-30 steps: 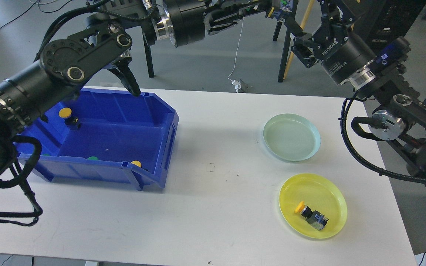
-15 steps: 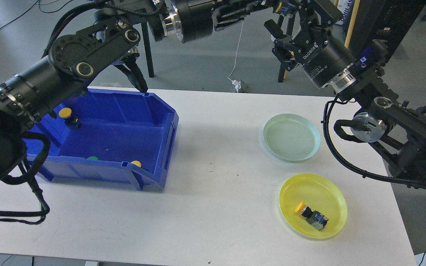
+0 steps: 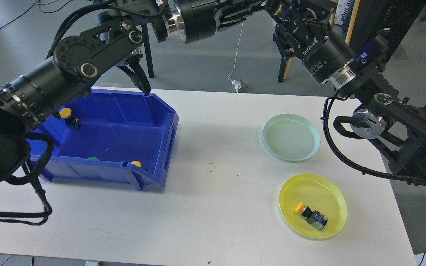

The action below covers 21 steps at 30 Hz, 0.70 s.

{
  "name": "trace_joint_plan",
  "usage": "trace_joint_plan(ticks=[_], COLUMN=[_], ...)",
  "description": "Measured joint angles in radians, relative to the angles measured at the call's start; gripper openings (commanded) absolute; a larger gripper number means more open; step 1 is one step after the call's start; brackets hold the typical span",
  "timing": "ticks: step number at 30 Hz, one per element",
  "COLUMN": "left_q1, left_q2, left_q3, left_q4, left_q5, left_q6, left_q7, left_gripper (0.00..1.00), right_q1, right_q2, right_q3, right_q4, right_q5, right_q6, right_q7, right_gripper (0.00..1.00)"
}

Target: Pass button and place on color plate

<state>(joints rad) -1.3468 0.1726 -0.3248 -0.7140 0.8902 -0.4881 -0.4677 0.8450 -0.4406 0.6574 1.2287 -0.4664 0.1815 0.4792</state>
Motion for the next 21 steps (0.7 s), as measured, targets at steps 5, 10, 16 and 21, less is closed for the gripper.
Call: trace_joint_plan(ticks=[5,10,16,21], left_q1=[0.000,0.007,0.009,0.012], left_q2=[0.000,-0.001,0.001,0.005], left_q3=[0.002,-0.008,-0.009,-0.004], left_q4=[0.000,0.000,0.000,0.000], left_q5=[0.000,-0.001,-0.002,-0.002], left_q6=[0.000,-0.001,-0.001,0.000], left_q7=[0.000,0.016,0.016,0.016], left_gripper=[0.50,0.90,0.97,0.99], right_q1=[0.005,0.007,0.013,0.022], right_q2=[0.000,0.000,0.001,-0.001], right_q3=[-0.001,-0.002,-0.002,-0.003], right_q4=[-0.001,-0.004,-0.009,-0.022], right_q5=[-0.002,-0.003,-0.005,-0.006], right_q6=[0.001,0.001,-0.004,-0.013], right_q7=[-0.001,-0.002,-0.005,-0.019], right_gripper=[0.07,0.07,0.07,0.07])
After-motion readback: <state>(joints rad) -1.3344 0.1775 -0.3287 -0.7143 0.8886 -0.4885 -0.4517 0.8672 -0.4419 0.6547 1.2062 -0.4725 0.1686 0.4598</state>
